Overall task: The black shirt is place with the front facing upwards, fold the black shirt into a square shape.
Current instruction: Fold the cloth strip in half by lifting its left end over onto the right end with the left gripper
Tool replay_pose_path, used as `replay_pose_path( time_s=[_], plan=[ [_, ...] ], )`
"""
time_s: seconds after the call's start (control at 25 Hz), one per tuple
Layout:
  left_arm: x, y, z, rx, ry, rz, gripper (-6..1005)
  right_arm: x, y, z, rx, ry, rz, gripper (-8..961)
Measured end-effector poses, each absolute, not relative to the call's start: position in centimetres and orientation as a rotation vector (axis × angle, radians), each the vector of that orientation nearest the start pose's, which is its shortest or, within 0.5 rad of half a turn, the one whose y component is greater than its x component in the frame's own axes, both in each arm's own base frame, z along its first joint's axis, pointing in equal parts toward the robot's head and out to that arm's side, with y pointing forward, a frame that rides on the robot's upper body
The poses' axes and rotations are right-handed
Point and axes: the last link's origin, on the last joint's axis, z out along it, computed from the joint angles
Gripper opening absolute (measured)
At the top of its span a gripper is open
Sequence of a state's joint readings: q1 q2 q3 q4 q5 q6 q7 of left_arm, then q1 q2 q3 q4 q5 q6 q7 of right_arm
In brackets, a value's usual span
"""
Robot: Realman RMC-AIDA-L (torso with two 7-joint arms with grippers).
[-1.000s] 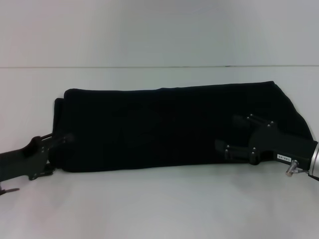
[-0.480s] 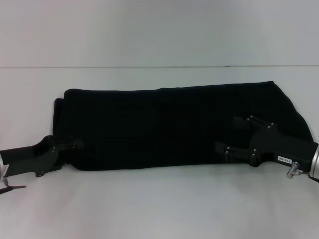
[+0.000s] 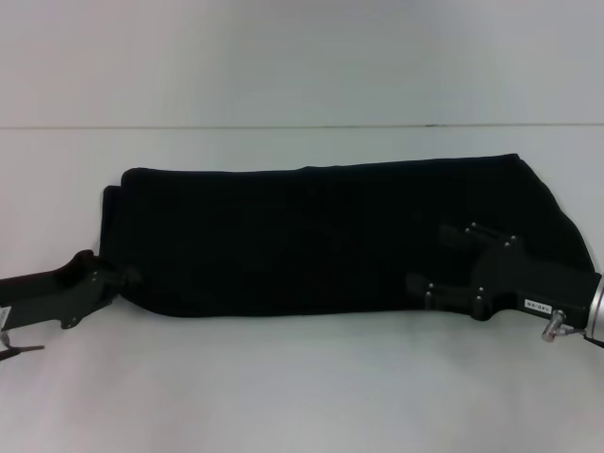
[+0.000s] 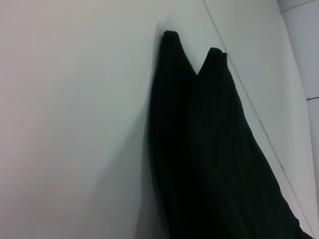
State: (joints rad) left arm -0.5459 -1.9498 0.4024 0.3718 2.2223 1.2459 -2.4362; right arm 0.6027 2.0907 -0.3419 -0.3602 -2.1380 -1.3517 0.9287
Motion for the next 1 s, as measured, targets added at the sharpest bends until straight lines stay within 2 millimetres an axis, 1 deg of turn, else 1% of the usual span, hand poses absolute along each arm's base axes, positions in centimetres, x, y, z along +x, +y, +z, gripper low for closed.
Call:
replay_pose_path(
  time_s=[0.04,0.28,0.44,0.6,0.68,0.92,1.0],
  plan=[
    [-35.2,33.9,2.1,1.991,2.635,0.922,197,28.7,33.9,-3.5,-2.535,0.446,0.640,932],
    [-35.5,33.8,2.4,1.985,2.650,0.949,55,28.7,33.9,-3.5,-2.538,0.441,0.635,931],
    [-36.1,33.6,3.2,1.971,2.666,1.005,55,28.7,33.9,-3.4,-2.537,0.438,0.633,931],
    [-37.0,33.1,4.5,1.970,2.697,1.041,55,28.8,34.0,-3.3,-2.536,0.436,0.631,932],
    [-37.6,32.8,5.5,1.961,2.720,1.074,55,28.8,33.9,-3.2,-2.536,0.436,0.632,932],
    [-40.0,31.5,11.0,1.929,2.815,1.234,54,29.0,33.6,-3.1,-2.539,0.438,0.640,931],
    [-40.5,31.1,12.3,1.920,2.840,1.275,54,29.1,33.5,-3.0,-2.538,0.442,0.639,931]
  ],
)
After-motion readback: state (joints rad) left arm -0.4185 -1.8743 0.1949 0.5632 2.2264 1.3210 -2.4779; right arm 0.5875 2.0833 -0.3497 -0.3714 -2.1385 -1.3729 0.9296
